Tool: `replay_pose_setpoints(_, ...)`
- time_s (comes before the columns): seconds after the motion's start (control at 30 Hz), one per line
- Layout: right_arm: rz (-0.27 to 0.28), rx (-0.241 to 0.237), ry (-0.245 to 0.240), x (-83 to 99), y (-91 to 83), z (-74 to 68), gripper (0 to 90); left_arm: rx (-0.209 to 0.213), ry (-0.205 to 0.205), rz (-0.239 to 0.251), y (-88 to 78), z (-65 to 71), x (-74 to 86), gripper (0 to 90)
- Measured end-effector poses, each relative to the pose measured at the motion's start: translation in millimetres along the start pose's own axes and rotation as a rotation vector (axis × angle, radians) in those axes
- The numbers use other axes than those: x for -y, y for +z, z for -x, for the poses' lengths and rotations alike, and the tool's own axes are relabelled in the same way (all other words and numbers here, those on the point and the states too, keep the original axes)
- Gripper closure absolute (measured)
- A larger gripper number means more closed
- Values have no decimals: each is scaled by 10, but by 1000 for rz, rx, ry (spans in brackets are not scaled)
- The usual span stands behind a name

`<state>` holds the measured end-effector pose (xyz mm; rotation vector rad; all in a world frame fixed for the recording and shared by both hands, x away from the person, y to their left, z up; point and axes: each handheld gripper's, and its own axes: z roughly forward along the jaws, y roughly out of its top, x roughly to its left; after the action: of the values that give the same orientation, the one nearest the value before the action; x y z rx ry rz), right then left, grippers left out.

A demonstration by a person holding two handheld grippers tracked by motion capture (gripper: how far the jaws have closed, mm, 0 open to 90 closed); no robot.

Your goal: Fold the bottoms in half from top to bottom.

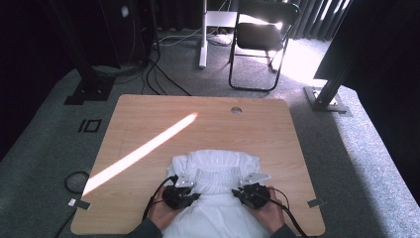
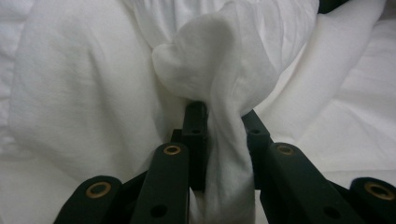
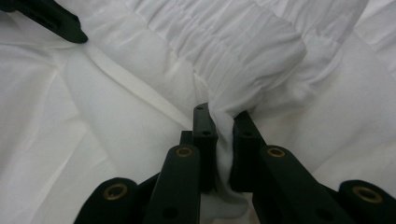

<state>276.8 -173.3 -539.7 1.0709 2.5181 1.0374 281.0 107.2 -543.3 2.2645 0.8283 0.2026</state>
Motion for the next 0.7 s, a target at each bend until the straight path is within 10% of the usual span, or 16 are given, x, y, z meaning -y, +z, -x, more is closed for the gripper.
replay_pose_setpoints(0.7,-42,108,2,-729,632,538,829,-143,47,-62,368,-865,-665,778)
